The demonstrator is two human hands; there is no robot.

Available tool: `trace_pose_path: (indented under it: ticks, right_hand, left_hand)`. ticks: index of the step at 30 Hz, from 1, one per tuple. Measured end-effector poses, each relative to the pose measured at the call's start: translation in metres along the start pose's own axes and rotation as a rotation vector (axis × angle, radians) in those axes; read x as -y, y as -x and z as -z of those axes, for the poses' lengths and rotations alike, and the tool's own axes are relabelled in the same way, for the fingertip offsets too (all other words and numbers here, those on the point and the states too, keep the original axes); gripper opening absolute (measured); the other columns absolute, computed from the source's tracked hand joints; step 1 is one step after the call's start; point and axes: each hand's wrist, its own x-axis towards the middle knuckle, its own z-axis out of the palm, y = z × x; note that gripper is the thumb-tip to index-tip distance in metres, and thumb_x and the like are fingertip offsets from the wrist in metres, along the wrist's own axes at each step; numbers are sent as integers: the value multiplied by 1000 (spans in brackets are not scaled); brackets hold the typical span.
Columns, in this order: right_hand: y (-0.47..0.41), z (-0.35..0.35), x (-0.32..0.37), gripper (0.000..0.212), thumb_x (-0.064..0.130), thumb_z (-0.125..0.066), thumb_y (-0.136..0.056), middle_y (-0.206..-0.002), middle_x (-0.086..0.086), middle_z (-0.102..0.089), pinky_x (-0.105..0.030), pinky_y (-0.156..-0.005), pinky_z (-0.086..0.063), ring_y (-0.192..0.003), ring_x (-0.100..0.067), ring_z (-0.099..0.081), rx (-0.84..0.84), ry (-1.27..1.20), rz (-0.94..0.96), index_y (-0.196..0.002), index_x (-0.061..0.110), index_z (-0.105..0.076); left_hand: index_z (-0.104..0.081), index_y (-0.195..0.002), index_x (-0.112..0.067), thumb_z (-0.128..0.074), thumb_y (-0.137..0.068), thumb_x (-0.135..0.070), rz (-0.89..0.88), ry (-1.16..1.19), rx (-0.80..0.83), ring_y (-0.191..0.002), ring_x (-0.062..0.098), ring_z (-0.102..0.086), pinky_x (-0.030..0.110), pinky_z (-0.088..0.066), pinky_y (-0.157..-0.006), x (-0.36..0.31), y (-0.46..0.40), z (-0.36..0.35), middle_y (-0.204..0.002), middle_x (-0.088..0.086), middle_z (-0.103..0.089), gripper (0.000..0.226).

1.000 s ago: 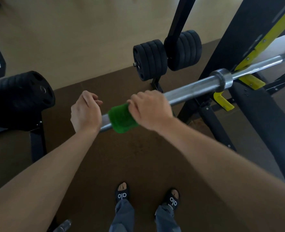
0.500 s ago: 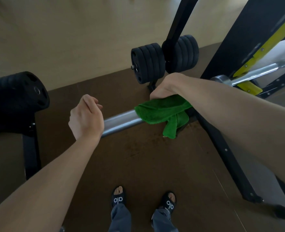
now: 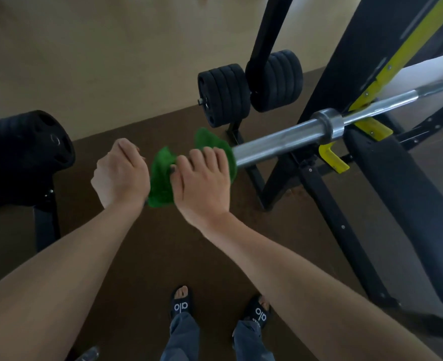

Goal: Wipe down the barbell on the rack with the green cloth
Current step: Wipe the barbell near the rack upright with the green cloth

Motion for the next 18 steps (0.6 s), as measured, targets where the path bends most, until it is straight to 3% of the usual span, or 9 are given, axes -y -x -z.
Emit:
trace_pose_path:
  ticks: [2,6,9,12,18]
  right_hand:
    - [2,-4,1,35,38,-31,-106,-107,-1,-61,-43,-108,-32,-108,-27,-50,-13,-9,118,-105,20,-61]
    - [-20,16,-46,37,40,-30,-106,-97,1,-63,-39,-91,-43,-92,-22,-57,36,53,343,-102,20,-61]
    - [-39,43,-139,38,32,-31,-102,-88,-5,-65,-44,-84,-48,-86,-29,-62,26,232,224,-91,14,-62]
    - [-49,69,-219,44,26,-29,-104,-101,-14,-69,-48,-94,-47,-98,-35,-61,92,299,86,-103,5,-67]
    - [-38,45,-167,45,34,-23,-105,-98,-8,-64,-46,-100,-41,-99,-30,-55,-92,174,-189,-94,12,-61]
  left_hand:
    - [-63,-96,-16,-16,-107,-35,-11,-41,-4,-81,35,-66,43,-49,-69,-1,2,0,-90,8,-73,52]
    - [-63,-92,-13,-14,-106,-37,2,-60,0,-79,37,-66,47,-54,-73,2,1,4,-86,13,-71,56]
    - [-63,-90,-12,-15,-105,-37,-14,-48,-2,-74,34,-65,47,-54,-72,3,1,5,-82,11,-71,56]
    - [-63,-89,-13,-18,-106,-33,-45,-45,-11,-70,30,-64,39,-46,-64,0,4,4,-78,8,-70,52]
    - [-61,-89,-15,-15,-105,-35,-55,-42,-6,-71,31,-64,45,-53,-68,-2,3,3,-80,7,-71,52]
